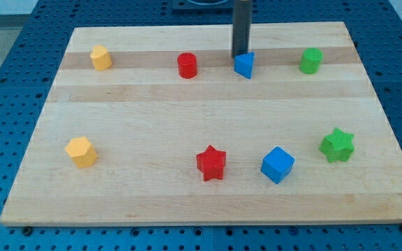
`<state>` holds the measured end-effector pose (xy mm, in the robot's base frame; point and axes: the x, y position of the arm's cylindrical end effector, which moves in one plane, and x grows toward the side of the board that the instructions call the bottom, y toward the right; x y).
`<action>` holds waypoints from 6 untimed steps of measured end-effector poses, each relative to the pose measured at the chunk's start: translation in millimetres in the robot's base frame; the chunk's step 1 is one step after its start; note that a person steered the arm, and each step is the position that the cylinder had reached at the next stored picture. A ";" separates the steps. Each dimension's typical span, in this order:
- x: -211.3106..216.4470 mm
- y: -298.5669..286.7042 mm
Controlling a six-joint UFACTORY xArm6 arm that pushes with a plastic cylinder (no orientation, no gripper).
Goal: Push the green circle towards the green star
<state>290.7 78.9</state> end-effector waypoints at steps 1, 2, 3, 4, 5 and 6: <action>9.3 79.3; 9.3 93.3; 9.3 111.5; 8.6 123.8; 7.2 127.5; -19.4 172.1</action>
<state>271.3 251.0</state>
